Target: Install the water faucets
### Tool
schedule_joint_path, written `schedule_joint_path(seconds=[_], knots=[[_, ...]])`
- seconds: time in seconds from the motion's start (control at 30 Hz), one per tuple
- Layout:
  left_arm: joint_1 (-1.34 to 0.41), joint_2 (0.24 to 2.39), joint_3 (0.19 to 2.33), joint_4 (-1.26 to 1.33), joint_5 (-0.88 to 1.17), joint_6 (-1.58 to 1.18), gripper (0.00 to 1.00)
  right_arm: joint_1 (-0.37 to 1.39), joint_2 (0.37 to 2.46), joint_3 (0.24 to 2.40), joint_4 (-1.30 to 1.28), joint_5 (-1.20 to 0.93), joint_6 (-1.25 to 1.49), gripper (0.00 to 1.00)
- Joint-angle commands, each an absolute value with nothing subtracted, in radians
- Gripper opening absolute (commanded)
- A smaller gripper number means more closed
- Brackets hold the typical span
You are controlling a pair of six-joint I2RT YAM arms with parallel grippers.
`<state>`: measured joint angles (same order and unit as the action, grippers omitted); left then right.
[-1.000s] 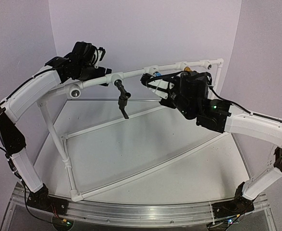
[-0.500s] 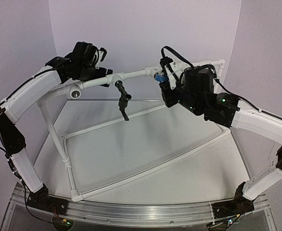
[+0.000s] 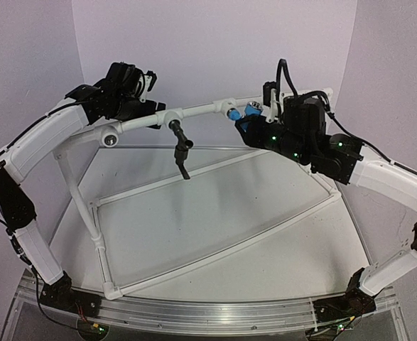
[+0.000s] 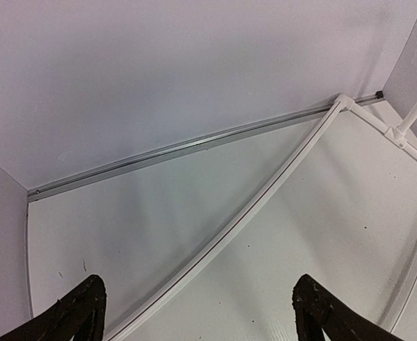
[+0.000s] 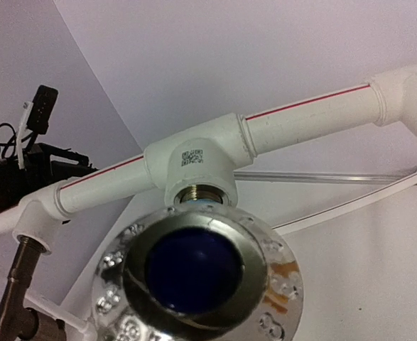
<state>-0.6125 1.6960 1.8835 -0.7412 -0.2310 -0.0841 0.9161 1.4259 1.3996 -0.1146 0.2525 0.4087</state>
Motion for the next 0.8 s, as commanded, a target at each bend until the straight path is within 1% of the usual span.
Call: schedule_joint_path(seconds=[0.0, 0.1, 0.17, 0.27, 0.33, 0.4, 0.43, 0.47, 0.53, 0.67, 0.77], knots=[[-0.627, 1.642, 1.878, -0.744, -0.215, -0.106, 0.9, 0.868, 1.362, 1.383, -0.055, 0.057, 0.707, 0.0], [-0.627, 1.642, 1.881, -0.748, -0.213, -0.112, 0.9, 0.833, 1.357, 1.385, -0.049, 0.009, 0.775, 0.0], [-0.628, 1.642, 1.883, -0.749, -0.212, -0.115, 0.9, 0.813, 1.352, 1.382, -0.044, -0.037, 0.804, 0.02], [-0.627, 1.643, 1.886, -0.751, -0.211, -0.117, 0.9, 0.788, 1.346, 1.376, -0.035, -0.084, 0.846, 0.07], [-0.627, 1.644, 1.888, -0.754, -0.212, -0.117, 0.89, 0.778, 1.344, 1.375, -0.027, -0.116, 0.857, 0.13], [-0.628, 1.644, 1.888, -0.754, -0.214, -0.118, 0.89, 0.773, 1.338, 1.375, -0.027, -0.134, 0.855, 0.27], [-0.628, 1.644, 1.888, -0.755, -0.215, -0.119, 0.89, 0.771, 1.333, 1.372, -0.026, -0.14, 0.852, 0.35], [-0.628, 1.642, 1.888, -0.755, -0.215, -0.121, 0.89, 0.768, 1.326, 1.369, -0.026, -0.147, 0.841, 0.47], [-0.627, 1.641, 1.887, -0.753, -0.215, -0.123, 0.89, 0.765, 1.311, 1.359, -0.028, -0.162, 0.81, 0.62], [-0.627, 1.639, 1.884, -0.749, -0.216, -0.123, 0.89, 0.762, 1.279, 1.331, -0.033, -0.171, 0.738, 0.8], [-0.627, 1.64, 1.883, -0.744, -0.216, -0.124, 0.89, 0.763, 1.254, 1.31, -0.064, -0.136, 0.677, 0.89]])
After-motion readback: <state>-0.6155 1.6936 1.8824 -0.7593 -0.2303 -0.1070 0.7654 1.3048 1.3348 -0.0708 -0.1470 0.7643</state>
